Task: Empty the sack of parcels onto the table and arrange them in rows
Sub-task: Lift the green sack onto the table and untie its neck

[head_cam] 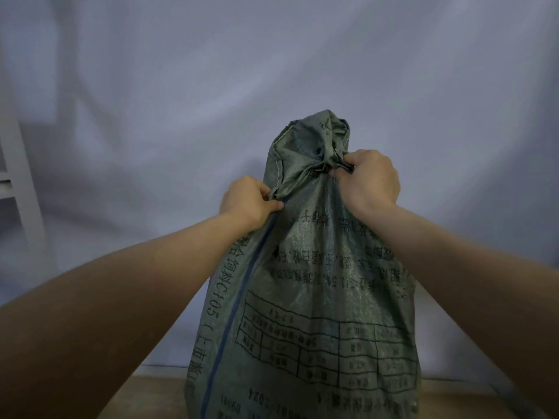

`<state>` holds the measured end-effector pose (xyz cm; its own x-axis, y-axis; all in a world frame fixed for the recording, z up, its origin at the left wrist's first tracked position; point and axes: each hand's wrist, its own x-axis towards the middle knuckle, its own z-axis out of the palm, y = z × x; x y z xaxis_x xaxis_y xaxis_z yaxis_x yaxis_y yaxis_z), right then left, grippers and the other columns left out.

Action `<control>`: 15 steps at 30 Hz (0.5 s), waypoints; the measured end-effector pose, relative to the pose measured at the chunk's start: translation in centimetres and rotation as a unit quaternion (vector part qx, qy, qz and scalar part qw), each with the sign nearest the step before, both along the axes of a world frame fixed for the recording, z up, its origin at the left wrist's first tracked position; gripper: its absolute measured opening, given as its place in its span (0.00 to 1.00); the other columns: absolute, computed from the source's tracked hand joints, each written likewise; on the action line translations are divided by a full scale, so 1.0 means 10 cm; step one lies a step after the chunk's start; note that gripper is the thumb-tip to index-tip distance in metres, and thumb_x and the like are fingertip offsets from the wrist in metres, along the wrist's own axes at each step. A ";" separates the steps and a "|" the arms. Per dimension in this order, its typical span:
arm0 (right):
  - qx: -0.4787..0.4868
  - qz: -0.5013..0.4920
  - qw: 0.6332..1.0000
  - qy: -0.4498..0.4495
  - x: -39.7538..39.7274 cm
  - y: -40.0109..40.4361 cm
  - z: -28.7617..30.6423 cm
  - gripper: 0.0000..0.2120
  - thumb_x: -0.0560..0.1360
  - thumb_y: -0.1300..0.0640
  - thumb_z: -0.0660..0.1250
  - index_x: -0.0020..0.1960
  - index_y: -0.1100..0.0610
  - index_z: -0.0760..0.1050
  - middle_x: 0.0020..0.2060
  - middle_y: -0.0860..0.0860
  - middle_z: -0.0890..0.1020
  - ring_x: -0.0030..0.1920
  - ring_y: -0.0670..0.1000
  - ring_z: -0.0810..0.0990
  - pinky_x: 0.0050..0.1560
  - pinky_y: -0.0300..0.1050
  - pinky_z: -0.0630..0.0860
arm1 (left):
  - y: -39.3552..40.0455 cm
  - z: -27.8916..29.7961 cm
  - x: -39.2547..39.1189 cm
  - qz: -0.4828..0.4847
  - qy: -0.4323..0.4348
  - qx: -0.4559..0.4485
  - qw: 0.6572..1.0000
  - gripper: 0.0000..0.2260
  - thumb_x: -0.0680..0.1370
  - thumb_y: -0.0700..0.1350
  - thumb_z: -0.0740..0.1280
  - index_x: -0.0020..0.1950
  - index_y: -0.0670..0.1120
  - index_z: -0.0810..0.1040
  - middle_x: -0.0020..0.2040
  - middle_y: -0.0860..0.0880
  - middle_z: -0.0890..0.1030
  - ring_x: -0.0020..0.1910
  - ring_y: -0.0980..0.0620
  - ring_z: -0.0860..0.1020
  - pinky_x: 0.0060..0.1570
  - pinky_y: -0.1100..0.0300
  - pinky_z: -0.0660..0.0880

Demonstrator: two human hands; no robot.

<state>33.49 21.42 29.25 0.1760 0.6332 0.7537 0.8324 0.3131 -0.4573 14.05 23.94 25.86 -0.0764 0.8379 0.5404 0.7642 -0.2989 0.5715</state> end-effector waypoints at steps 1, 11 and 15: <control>0.002 -0.004 1.000 0.014 0.01 0.03 0.06 0.09 0.79 0.53 0.67 0.55 0.52 0.83 0.49 0.51 0.84 0.49 0.59 0.80 0.53 0.53 0.77 | 0.03 0.06 0.03 -0.004 -0.017 0.007 1.000 0.13 0.72 0.49 0.76 0.38 0.39 0.82 0.32 0.47 0.77 0.34 0.48 0.73 0.39 0.55 0.72; -0.073 0.068 0.993 0.057 0.07 0.18 0.00 0.06 0.77 0.52 0.70 0.50 0.52 0.85 0.37 0.50 0.81 0.40 0.56 0.79 0.38 0.44 0.68 | -0.08 -0.02 -0.06 -0.019 -0.103 -0.068 0.992 0.35 0.61 0.68 0.77 0.57 0.45 0.82 0.52 0.47 0.84 0.54 0.46 0.81 0.60 0.46 0.76; -0.066 0.084 0.992 0.070 -0.02 0.10 -0.01 0.06 0.76 0.51 0.71 0.48 0.52 0.85 0.40 0.51 0.84 0.43 0.57 0.81 0.39 0.43 0.70 | -0.29 0.19 0.01 -0.055 -0.082 -0.068 0.993 0.55 0.49 0.80 0.69 0.68 0.48 0.75 0.59 0.49 0.82 0.59 0.47 0.79 0.65 0.44 0.73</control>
